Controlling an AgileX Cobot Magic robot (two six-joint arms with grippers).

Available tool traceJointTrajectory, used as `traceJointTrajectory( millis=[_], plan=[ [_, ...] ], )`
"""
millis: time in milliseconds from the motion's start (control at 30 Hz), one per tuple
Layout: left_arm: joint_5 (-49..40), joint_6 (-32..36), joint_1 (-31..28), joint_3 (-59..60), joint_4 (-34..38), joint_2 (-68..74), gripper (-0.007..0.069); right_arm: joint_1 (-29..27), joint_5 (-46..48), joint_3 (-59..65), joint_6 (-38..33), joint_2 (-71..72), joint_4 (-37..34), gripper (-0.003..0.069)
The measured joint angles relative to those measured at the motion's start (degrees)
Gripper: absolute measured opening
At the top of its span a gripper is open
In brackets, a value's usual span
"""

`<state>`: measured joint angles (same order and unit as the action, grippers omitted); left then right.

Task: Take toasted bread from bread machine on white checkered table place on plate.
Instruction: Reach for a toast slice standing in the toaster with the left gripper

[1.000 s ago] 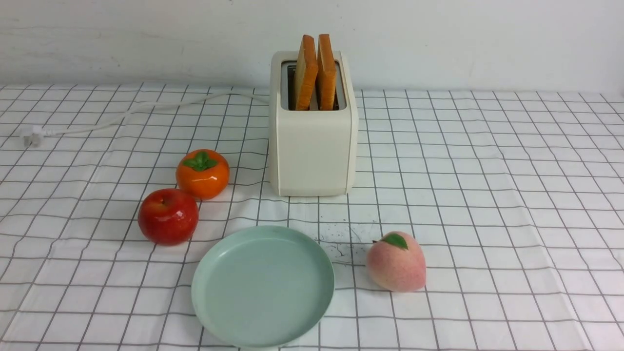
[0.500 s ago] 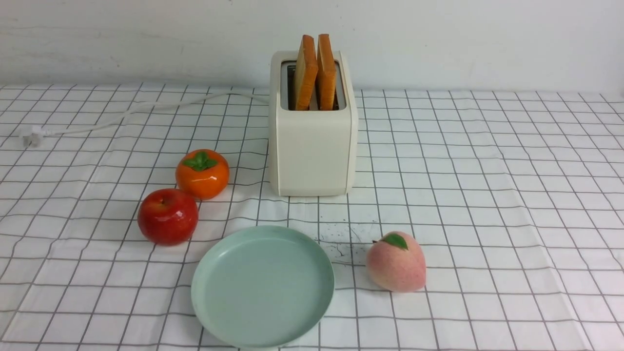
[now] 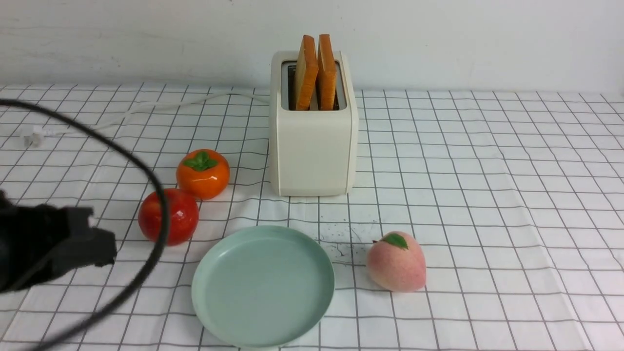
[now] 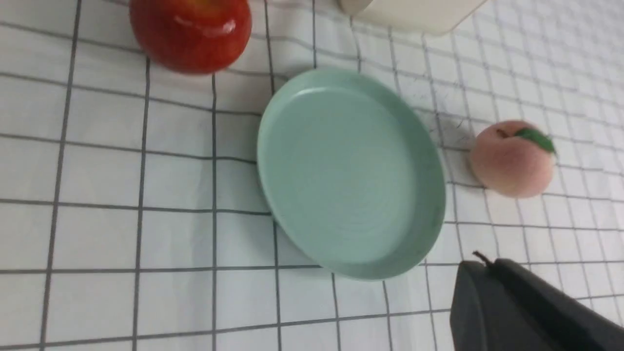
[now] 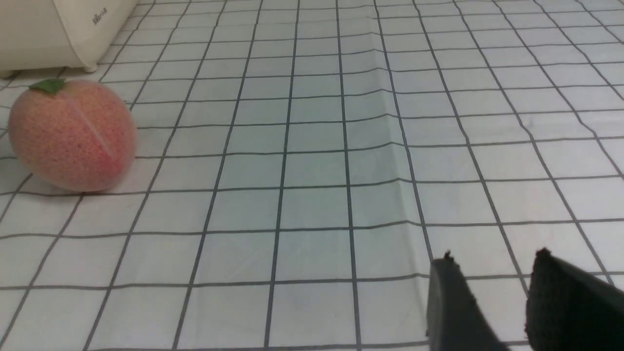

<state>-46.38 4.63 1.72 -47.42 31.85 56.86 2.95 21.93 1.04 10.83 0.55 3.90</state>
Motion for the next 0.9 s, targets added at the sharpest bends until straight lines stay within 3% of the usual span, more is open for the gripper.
traceJointTrajectory(
  millis=[133, 233, 300, 333, 433, 567, 733, 767, 900],
  plan=[
    [0.13, 0.08, 5.00, -7.46, -2.22, 9.29, -0.0013, 0.00, 0.00, 0.00, 0.00, 0.00, 0.00, 0.0240],
    [1.98, -5.04, 18.20, -17.74, -12.10, 18.88, -0.0013, 0.00, 0.00, 0.00, 0.00, 0.00, 0.00, 0.0240],
    [2.92, -7.94, 20.82, -20.69, -15.57, 21.21, -0.0013, 0.00, 0.00, 0.00, 0.00, 0.00, 0.00, 0.0240],
    [4.68, -11.96, 23.67, -25.42, -21.14, 24.82, -0.0013, 0.00, 0.00, 0.00, 0.00, 0.00, 0.00, 0.0240],
    [8.01, -18.67, 25.30, -33.99, -28.83, 31.32, -0.0013, 0.00, 0.00, 0.00, 0.00, 0.00, 0.00, 0.0240],
    [10.26, -21.57, 25.30, -42.83, -32.66, 38.19, -0.0001, 0.00, 0.00, 0.00, 0.00, 0.00, 0.00, 0.0240],
    [10.51, -21.77, 25.30, -51.66, -34.07, 45.84, 0.0132, 0.00, 0.00, 0.00, 0.00, 0.00, 0.00, 0.0240],
    [10.51, -21.77, 25.30, -54.70, -34.15, 48.61, 0.0200, 0.00, 0.00, 0.00, 0.00, 0.00, 0.00, 0.0240],
    [10.56, -21.77, 25.30, -59.51, -34.74, 53.46, 0.0331, 0.00, 0.00, 0.00, 0.00, 0.00, 0.00, 0.0240]
  ],
)
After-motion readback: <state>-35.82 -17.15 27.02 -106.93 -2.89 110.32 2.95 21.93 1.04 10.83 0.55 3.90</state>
